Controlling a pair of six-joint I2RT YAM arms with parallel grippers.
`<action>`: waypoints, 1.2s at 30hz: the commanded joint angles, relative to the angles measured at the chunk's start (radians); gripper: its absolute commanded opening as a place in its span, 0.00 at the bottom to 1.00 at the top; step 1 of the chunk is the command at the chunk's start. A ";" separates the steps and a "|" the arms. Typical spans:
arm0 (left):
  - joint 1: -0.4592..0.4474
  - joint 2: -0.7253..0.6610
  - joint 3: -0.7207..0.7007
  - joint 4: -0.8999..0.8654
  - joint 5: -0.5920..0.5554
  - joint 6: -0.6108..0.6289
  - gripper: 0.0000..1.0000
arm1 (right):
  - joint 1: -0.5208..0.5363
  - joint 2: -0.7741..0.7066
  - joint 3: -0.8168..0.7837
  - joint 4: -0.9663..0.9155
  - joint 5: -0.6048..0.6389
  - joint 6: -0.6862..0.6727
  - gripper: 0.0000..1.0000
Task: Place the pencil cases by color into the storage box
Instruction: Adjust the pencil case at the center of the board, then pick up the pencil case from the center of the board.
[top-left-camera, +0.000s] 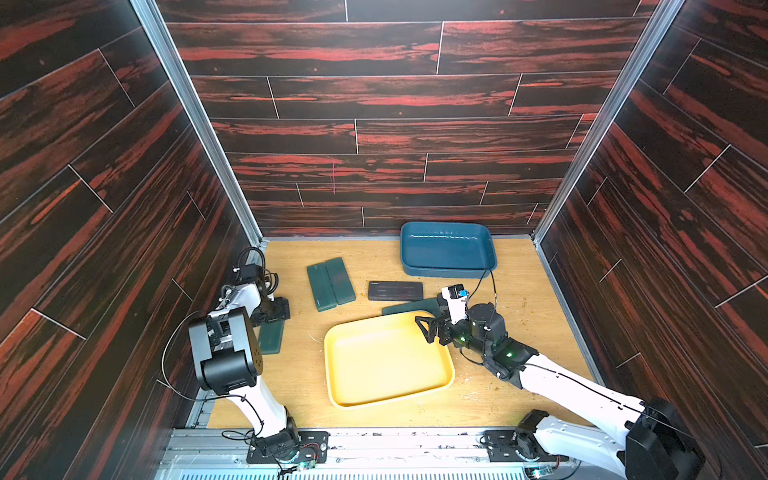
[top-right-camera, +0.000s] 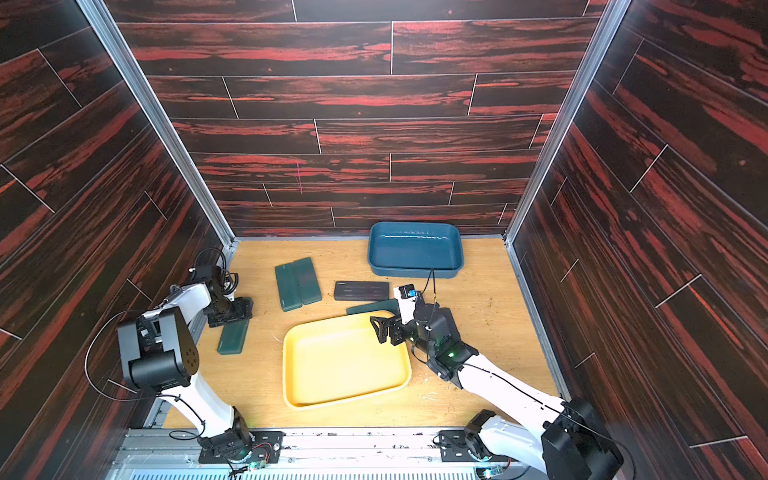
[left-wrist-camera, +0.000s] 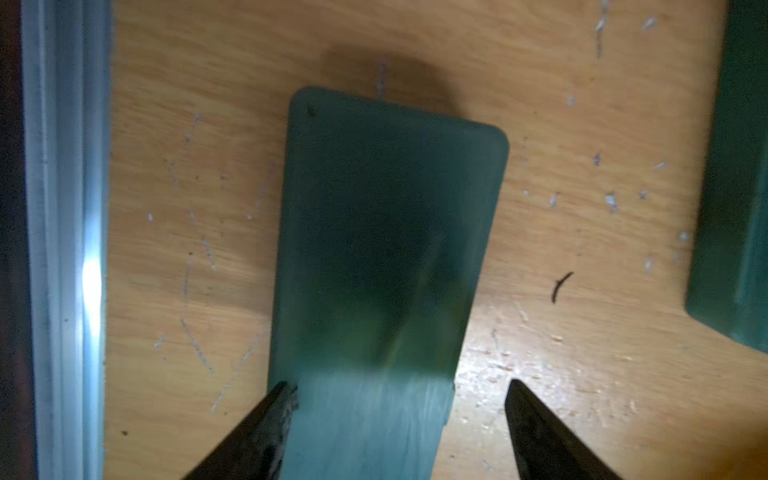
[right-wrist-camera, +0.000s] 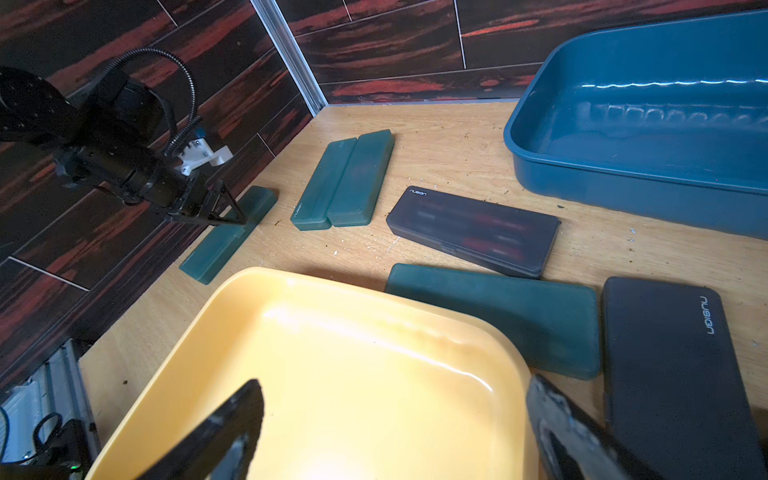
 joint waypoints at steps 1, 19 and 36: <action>-0.032 -0.027 -0.024 -0.045 0.115 -0.017 0.81 | 0.013 0.009 0.006 0.011 0.002 -0.002 0.99; -0.041 -0.113 0.042 -0.060 -0.100 -0.075 0.88 | 0.041 0.019 0.016 0.006 0.017 -0.020 0.99; -0.069 0.034 0.119 -0.042 -0.150 -0.127 0.92 | 0.061 0.049 0.027 0.006 0.038 -0.038 0.99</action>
